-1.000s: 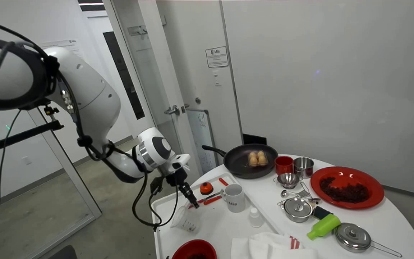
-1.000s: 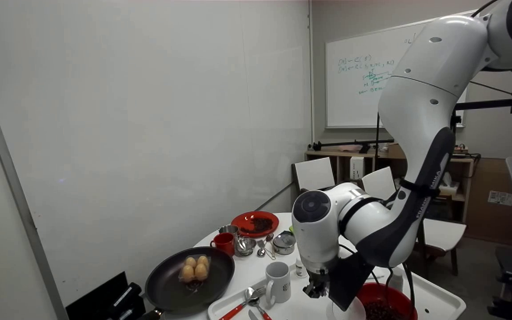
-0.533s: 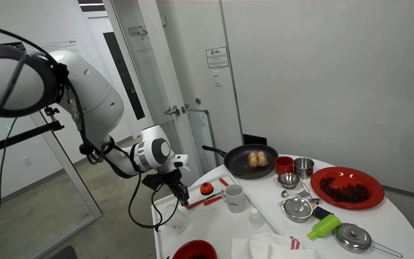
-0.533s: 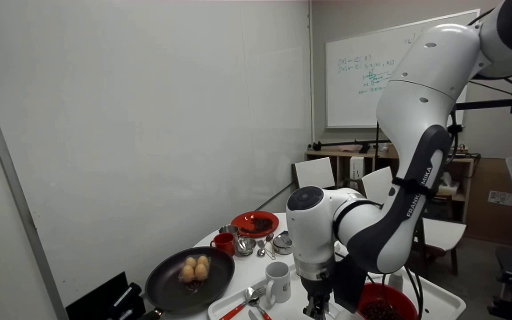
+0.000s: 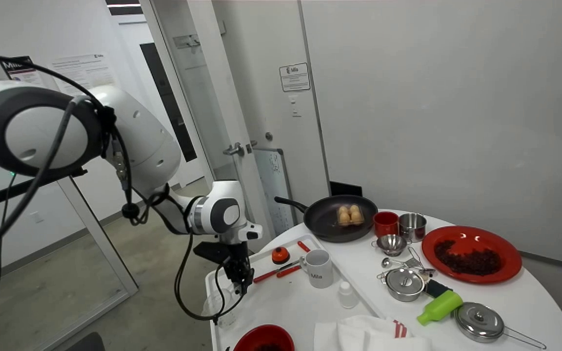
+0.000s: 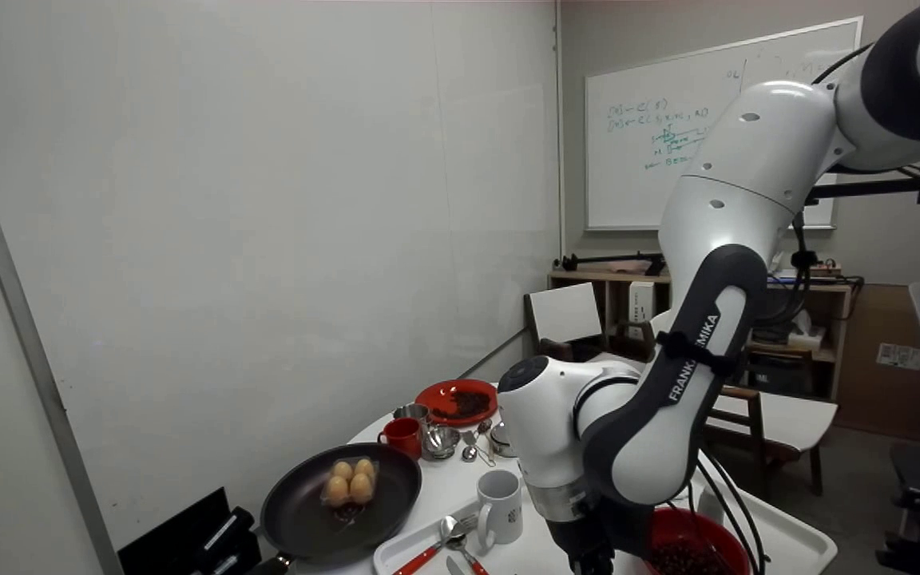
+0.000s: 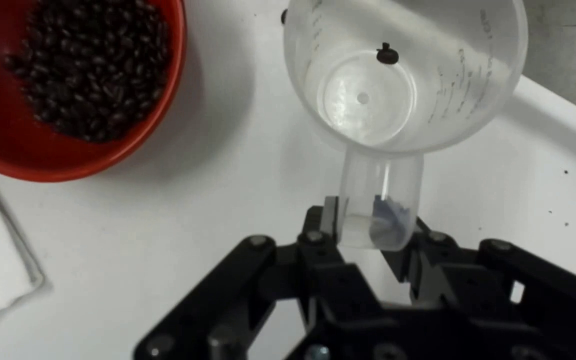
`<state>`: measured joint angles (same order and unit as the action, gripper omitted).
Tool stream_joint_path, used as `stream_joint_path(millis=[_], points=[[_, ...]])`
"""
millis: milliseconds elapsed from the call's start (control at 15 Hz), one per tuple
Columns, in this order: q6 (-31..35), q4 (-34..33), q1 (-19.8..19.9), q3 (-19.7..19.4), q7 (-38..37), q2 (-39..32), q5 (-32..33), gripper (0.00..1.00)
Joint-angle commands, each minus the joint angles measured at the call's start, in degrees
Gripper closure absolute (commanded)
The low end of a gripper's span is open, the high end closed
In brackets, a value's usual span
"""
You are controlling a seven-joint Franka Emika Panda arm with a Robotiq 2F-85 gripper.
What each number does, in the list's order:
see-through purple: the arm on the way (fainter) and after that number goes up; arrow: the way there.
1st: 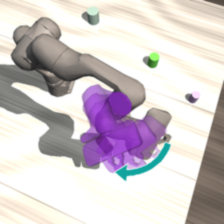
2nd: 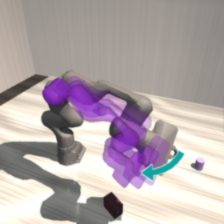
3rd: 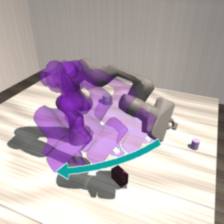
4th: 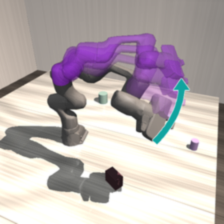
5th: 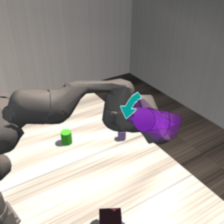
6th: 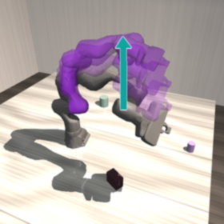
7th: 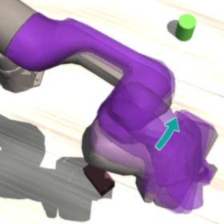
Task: Pour the contents of the jar into the red bowl
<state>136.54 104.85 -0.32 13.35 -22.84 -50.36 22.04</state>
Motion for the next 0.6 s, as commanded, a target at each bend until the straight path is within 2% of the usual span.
stream_joint_path(millis=[0, 67, 133, 267, 533], points=[[-3.8, -4.9, -9.1, -8.9, 1.0, -2.1, -5.0, 0.89], [-4.3, -5.6, -11.1, -11.0, -0.3, -2.4, -5.2, 0.72], [-4.9, -6.1, -12.5, -12.4, -0.5, -2.7, -5.3, 0.50], [-5.2, -6.6, -14.5, -14.5, -0.6, -2.9, -5.2, 0.46], [-5.7, -6.9, -16.4, -16.2, -0.3, -2.6, -4.9, 0.19]])
